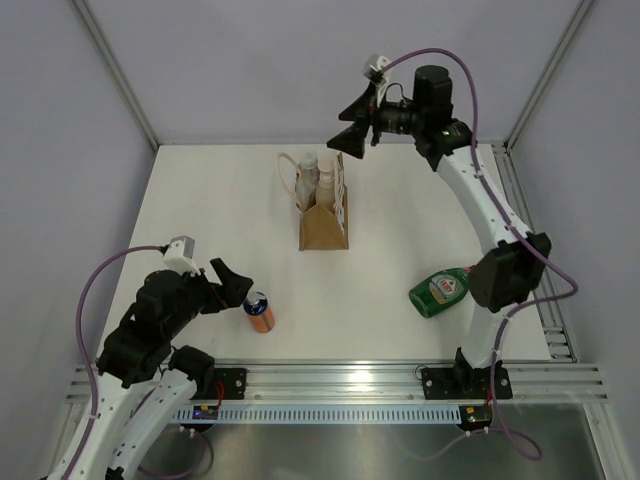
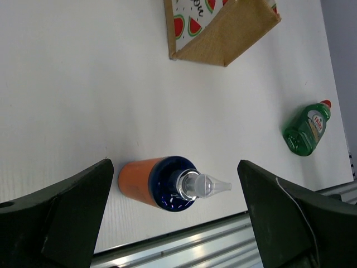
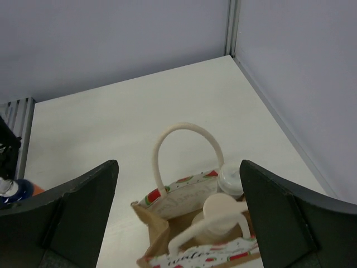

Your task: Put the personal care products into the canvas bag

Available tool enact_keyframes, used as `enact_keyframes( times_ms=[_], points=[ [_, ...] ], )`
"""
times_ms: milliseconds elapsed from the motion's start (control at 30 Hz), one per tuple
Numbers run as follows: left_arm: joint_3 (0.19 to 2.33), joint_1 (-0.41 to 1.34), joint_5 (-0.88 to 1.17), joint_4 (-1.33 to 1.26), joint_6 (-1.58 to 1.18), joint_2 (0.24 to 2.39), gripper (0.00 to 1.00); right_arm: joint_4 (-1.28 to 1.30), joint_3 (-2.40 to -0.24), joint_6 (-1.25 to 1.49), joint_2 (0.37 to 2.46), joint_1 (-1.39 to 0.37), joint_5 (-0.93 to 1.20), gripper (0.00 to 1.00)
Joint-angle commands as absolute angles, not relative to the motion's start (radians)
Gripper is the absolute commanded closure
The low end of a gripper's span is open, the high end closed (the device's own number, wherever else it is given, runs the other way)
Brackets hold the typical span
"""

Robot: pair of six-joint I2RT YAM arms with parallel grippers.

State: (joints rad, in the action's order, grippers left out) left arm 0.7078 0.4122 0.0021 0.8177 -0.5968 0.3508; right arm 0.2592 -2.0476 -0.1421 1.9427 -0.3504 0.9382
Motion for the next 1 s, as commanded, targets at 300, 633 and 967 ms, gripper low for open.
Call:
enact_keyframes(
  times_ms=[300,633,967],
  points=[
    [0.758,0.411,0.123,0.830,-0.522,0.411,0.01,0.609,-1.490,-0.406,1.494,-0.305,1.060,0.00],
    [0.785,0.475,0.016,0.900,-0.689,0.517,0.01,0.591,-1.361,-0.345,1.398,-0.265,1.055,0.00],
    [0.818,0.718,-0.182,0.905,-0.824,0.739,0.01,0.557,-1.318,-0.304,1.378,-0.236,1.071,0.01]
  ],
)
